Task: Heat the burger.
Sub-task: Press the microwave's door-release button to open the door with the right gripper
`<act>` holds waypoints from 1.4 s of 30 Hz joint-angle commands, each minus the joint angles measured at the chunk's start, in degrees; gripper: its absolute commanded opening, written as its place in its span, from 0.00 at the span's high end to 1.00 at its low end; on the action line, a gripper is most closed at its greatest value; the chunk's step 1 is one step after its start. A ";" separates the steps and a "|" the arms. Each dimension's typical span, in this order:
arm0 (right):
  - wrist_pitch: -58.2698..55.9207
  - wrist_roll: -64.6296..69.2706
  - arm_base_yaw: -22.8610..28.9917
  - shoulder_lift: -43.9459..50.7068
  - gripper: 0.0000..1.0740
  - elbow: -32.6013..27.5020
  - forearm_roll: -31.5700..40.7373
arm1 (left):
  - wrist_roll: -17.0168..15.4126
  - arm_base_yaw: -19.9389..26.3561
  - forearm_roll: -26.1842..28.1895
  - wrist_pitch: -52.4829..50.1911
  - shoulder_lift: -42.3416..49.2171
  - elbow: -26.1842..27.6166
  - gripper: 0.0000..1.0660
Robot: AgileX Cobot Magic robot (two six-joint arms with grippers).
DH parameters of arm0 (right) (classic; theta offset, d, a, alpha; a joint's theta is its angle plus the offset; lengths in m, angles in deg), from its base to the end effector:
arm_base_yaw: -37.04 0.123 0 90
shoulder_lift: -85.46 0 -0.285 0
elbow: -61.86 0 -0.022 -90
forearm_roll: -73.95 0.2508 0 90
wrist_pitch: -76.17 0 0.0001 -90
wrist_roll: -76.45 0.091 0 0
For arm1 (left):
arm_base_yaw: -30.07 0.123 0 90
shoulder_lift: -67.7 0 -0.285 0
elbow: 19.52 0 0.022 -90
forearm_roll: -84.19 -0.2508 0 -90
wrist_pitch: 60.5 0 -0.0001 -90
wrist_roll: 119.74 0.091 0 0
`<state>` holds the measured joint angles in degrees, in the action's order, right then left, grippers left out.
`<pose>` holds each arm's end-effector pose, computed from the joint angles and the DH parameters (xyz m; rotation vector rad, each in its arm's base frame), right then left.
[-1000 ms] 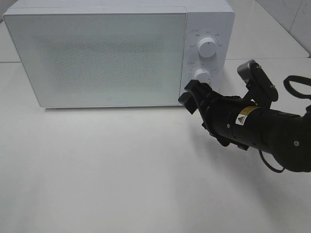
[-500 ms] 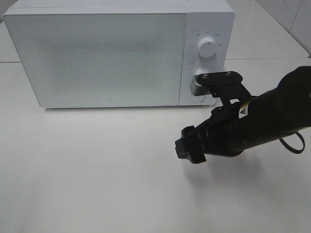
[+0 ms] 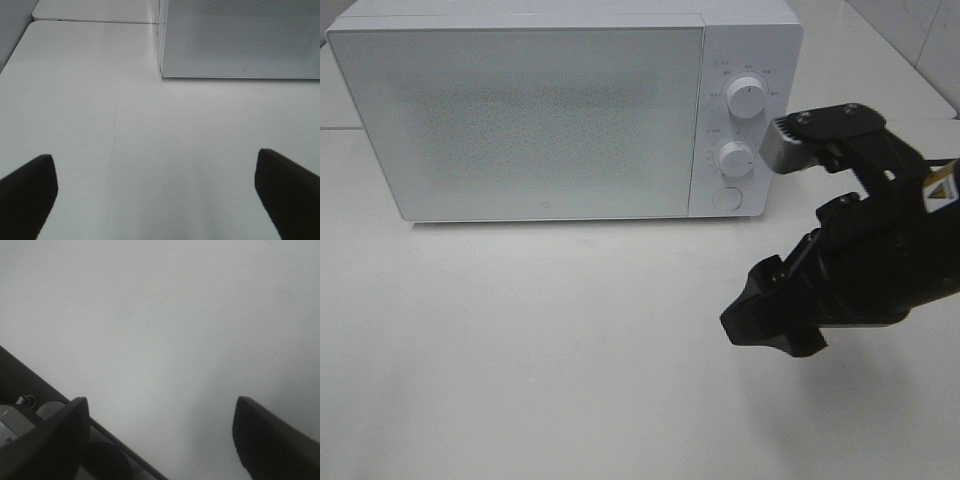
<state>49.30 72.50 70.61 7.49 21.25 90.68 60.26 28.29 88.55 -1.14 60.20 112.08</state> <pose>0.1798 0.1336 0.2276 -0.5558 2.5164 0.4692 -0.0053 -0.0058 0.2803 0.0340 2.0108 -0.1104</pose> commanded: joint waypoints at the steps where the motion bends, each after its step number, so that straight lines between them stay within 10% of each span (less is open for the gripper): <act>1: -3.78 -0.63 -0.06 3.84 0.30 0.46 -0.29 | 0.00 0.11 -0.17 -0.06 1.43 -0.11 0.06; 19: -25.10 -0.40 -0.63 32.31 0.30 0.46 -1.72 | 0.00 0.11 -0.17 -0.06 1.43 -0.11 0.06; 42: -34.43 3.95 -25.90 62.91 0.30 -6.53 -9.40 | 0.00 0.11 -0.17 -0.06 1.43 -0.11 0.06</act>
<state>14.35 75.54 45.23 69.71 15.07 82.03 60.26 28.29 88.55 -1.14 60.20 112.08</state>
